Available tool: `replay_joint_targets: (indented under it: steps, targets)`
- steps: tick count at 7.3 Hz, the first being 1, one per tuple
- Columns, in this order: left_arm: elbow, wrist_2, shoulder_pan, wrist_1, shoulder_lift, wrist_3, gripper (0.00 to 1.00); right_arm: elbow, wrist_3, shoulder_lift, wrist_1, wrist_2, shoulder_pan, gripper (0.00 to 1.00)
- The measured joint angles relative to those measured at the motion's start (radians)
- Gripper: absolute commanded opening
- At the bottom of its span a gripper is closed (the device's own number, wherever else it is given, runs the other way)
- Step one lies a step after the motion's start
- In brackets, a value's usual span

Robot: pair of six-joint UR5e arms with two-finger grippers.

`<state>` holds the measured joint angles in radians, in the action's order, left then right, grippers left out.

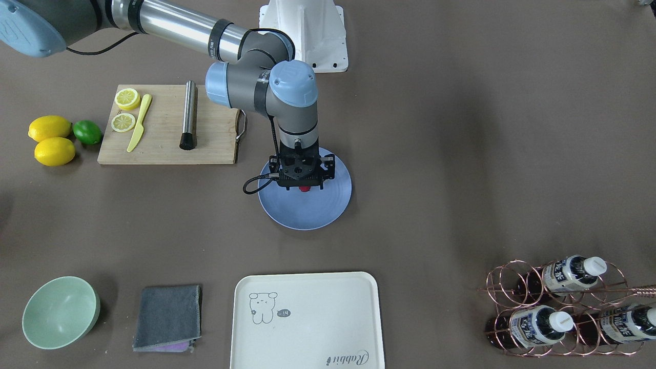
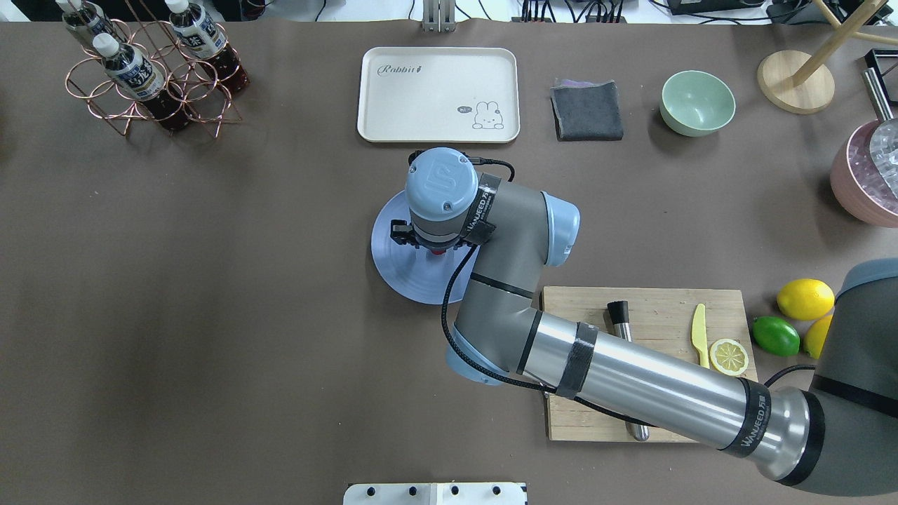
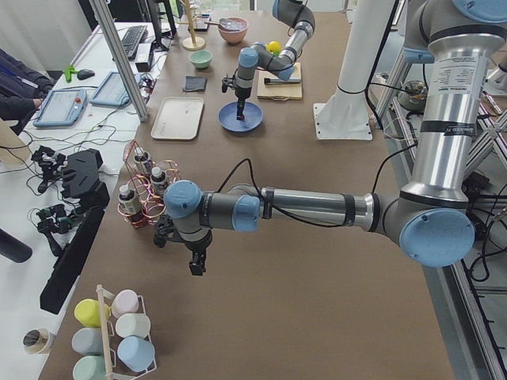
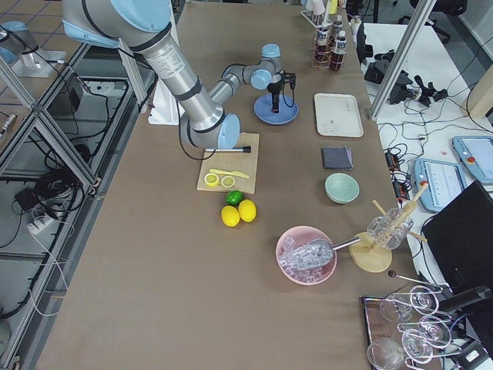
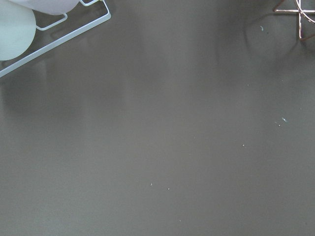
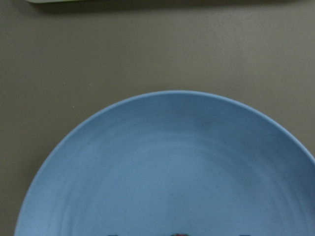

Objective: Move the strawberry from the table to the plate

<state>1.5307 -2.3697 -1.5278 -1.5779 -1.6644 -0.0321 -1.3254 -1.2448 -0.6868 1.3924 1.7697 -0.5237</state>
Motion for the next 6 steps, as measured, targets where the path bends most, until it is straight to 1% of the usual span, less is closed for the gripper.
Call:
replay_joint_targets:
  steps: [2, 3, 5, 6]
  targets:
    - [-0.002, 0.001, 0.0, -0.002, 0.006, 0.0, 0.98, -0.022, 0.058, -0.009, 0.017, 0.079, -0.086, 1.0]
    - [-0.001, 0.001, 0.0, -0.007, 0.018, 0.001, 0.98, -0.053, 0.123, -0.041, 0.04, 0.132, -0.144, 1.0]
    - [0.0, 0.001, 0.0, -0.011, 0.032, 0.005, 0.98, -0.172, 0.32, -0.17, 0.117, 0.221, -0.271, 1.0]
    - [0.001, 0.001, 0.0, -0.011, 0.034, 0.006, 0.98, -0.252, 0.438, -0.258, 0.161, 0.251, -0.334, 1.0]
